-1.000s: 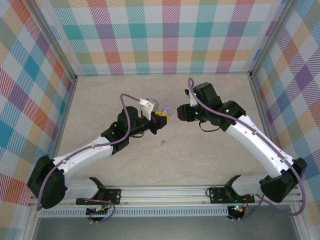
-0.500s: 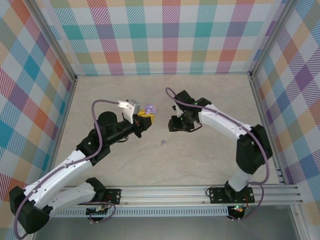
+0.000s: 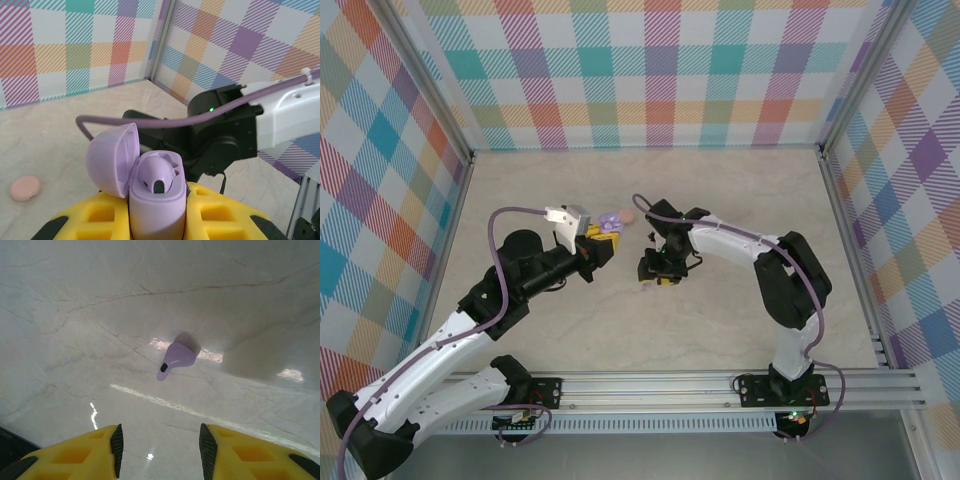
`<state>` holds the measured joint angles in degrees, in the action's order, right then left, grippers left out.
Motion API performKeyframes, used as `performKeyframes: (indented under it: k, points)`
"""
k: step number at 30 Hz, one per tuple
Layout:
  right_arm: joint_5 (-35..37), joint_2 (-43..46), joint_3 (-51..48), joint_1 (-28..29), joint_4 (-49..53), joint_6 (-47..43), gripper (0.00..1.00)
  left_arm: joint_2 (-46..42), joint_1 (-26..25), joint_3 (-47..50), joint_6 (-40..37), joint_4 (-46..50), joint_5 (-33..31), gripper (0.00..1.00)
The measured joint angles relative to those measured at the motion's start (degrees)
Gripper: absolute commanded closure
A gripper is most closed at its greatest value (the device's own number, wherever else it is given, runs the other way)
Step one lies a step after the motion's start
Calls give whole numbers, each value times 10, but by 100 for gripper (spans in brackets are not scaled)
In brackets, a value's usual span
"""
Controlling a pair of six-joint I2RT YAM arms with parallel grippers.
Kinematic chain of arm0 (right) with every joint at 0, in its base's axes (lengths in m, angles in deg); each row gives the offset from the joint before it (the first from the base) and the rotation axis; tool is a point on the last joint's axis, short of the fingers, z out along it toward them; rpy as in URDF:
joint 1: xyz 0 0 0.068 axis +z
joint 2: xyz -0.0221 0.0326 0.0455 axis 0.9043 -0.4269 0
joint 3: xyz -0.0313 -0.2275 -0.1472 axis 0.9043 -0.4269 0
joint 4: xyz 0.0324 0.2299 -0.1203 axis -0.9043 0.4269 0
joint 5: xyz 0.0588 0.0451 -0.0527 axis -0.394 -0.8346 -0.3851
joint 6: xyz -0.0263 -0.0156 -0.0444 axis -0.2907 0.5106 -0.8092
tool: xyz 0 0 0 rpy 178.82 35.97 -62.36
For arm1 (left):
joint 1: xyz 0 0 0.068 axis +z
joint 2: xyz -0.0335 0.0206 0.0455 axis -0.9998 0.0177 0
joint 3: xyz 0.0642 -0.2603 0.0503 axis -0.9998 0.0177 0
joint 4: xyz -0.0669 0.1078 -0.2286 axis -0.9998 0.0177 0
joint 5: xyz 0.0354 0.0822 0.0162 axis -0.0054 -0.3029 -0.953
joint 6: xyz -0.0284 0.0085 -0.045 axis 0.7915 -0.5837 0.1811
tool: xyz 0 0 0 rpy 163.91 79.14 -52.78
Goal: Insert wireless bluetooth earbuds into charging case
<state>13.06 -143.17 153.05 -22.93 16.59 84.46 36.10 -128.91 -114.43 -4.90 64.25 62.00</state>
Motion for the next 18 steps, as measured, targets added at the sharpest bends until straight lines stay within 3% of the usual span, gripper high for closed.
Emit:
performKeyframes:
  k: [18]
  points:
    - [30, -77, 50, 10, 13, 28, 64, 2, 0, 0, 0, 0, 8, 94]
